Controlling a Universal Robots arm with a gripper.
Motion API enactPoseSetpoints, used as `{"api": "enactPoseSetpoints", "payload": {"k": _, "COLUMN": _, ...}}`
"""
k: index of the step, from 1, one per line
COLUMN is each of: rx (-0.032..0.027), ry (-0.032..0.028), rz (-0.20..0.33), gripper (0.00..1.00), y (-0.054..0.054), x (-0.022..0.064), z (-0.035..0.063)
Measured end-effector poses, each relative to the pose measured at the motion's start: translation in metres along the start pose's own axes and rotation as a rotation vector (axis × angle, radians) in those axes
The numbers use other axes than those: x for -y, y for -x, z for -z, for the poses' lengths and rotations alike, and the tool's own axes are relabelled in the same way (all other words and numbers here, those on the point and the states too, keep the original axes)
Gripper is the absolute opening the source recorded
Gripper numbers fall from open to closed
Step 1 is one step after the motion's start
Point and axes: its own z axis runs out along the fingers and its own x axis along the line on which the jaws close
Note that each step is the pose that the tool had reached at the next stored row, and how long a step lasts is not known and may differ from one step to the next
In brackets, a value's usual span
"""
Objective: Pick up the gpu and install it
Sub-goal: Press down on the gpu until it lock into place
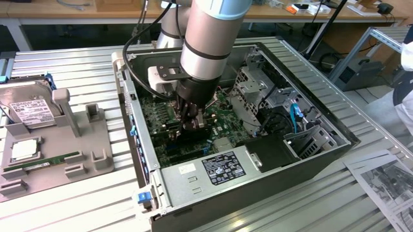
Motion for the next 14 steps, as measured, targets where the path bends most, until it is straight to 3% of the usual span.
{"api": "enactPoseSetpoints", "payload": {"k": 14, "rx": 0.0001, "ry": 0.0000, "rz": 0.000, "gripper": 0.11, "y": 0.0000, "x": 0.0000, "z": 0.0000}}
